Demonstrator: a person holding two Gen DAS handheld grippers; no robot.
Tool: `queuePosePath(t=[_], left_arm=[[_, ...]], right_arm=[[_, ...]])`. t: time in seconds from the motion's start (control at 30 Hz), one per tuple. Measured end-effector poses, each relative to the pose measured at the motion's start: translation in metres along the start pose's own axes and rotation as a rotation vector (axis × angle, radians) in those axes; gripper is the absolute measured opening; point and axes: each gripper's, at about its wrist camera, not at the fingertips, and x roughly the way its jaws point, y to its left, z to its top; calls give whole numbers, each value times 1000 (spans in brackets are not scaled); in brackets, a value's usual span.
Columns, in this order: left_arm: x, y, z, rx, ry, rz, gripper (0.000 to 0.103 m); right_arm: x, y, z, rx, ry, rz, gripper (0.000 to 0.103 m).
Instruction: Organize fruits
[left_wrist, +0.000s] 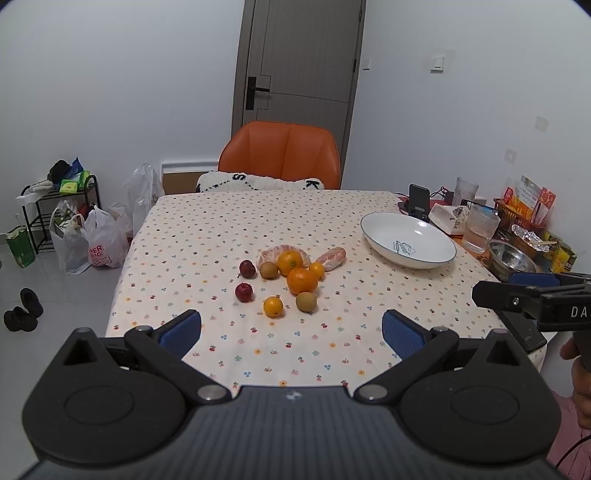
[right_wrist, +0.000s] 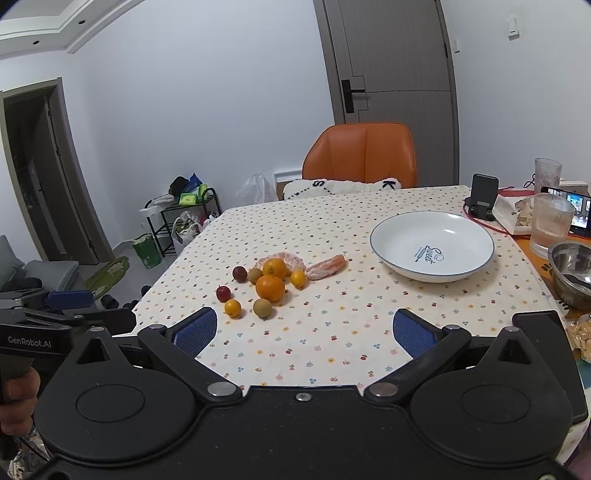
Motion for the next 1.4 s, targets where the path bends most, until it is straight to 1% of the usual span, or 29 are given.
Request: queuePosePath(t=[0.77, 1.0, 1.1, 1.2, 1.3, 1.4], left_arm=[[-1, -3, 1, 16, -4, -1, 103], [11, -1, 3, 1, 3, -8, 103], [13, 0, 4, 2, -17, 6, 103], [17, 4, 7, -15, -29, 4, 103], [24, 6, 8, -19, -27, 2, 103], [35, 7, 7, -20, -14, 17, 103]], right_arm=[[2, -9, -2, 11, 4, -28, 103], [5, -14, 3, -6, 4, -45, 103], [10, -16, 6, -7, 1, -42, 103], [19, -18, 8, 1, 10, -33, 103], [29, -18, 7, 3, 23, -25, 103], [40, -21, 6, 5, 34, -22, 103]])
